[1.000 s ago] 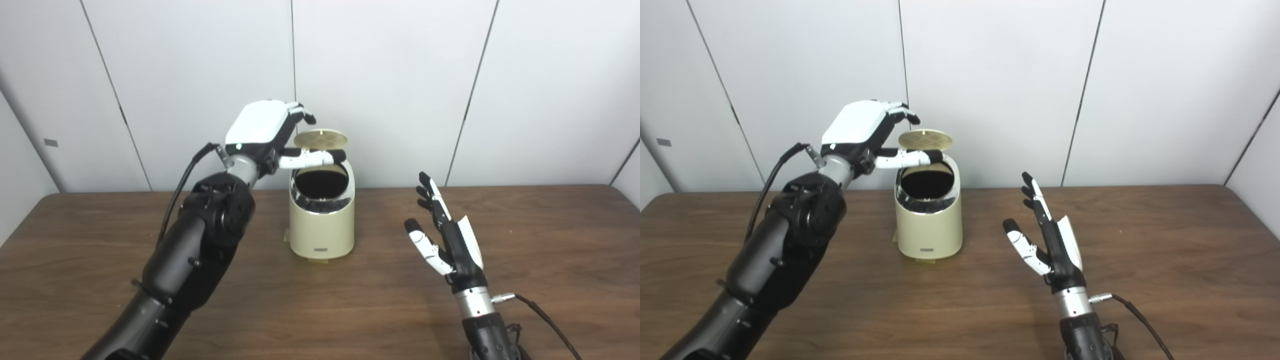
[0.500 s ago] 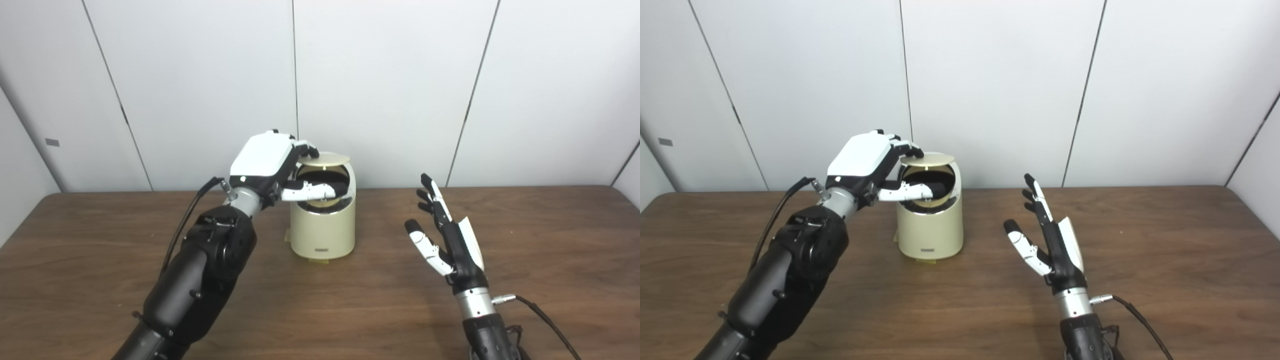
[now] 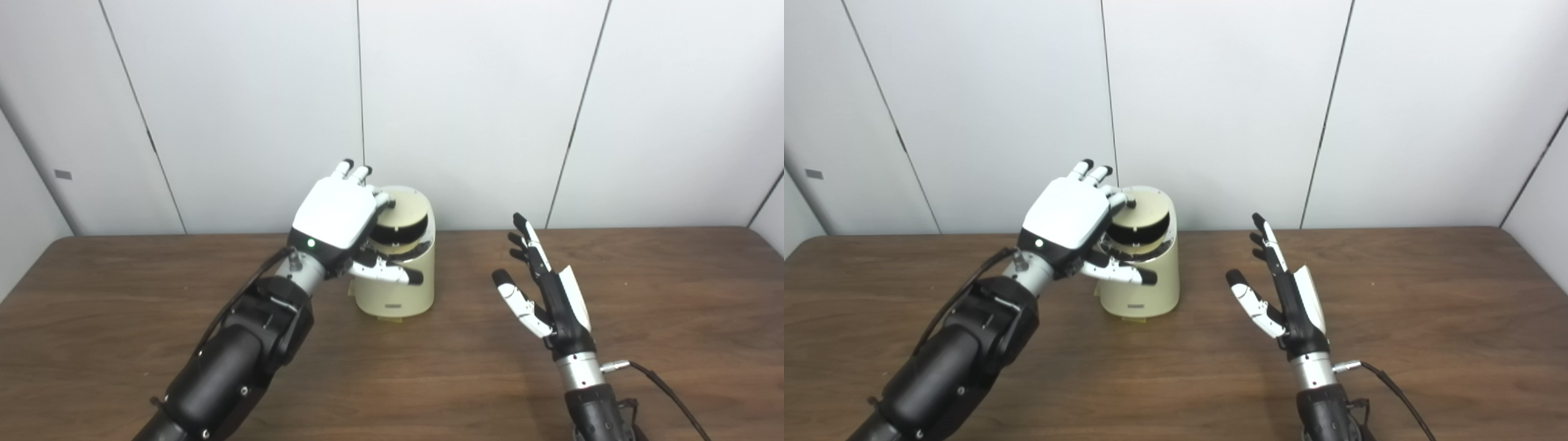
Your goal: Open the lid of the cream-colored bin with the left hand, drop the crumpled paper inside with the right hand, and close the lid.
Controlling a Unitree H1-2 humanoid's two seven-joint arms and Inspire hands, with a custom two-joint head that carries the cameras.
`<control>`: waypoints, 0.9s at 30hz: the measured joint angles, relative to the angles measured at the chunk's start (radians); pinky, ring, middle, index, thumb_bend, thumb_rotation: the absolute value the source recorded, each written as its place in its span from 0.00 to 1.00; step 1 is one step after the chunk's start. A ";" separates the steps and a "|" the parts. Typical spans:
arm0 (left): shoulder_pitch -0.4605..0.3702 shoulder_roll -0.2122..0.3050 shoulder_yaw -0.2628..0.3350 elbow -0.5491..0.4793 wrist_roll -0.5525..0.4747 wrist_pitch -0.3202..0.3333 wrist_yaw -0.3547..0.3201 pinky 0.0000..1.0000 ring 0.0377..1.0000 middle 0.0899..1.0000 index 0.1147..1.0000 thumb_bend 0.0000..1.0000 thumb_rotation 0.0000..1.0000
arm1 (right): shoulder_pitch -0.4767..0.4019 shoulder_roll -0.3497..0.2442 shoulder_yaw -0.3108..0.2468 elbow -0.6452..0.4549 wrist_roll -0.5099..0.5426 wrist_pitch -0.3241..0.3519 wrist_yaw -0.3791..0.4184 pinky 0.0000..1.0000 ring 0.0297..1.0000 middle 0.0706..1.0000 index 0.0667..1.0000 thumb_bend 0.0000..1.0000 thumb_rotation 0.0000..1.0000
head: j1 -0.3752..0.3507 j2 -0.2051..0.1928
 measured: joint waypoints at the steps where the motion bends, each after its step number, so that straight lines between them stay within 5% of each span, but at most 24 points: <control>1: 0.001 0.005 -0.007 0.000 0.012 -0.014 0.002 1.00 0.96 0.79 0.76 0.98 0.96 | 0.000 0.000 0.000 0.000 -0.001 0.001 0.000 0.85 0.91 0.97 0.97 0.22 0.78 | 0.000 0.000; 17: 0.049 0.002 -0.023 0.001 0.123 -0.087 0.039 1.00 0.85 0.69 0.67 0.97 0.97 | 0.011 0.011 -0.001 -0.022 0.009 0.016 0.006 0.82 0.89 0.97 0.97 0.24 0.76 | -0.005 0.017; 27: 0.053 -0.001 -0.033 0.043 0.091 -0.094 0.072 1.00 0.81 0.63 0.61 0.99 1.00 | 0.012 0.013 -0.006 -0.018 0.040 0.016 0.028 0.81 0.88 0.97 0.97 0.26 0.76 | -0.003 0.018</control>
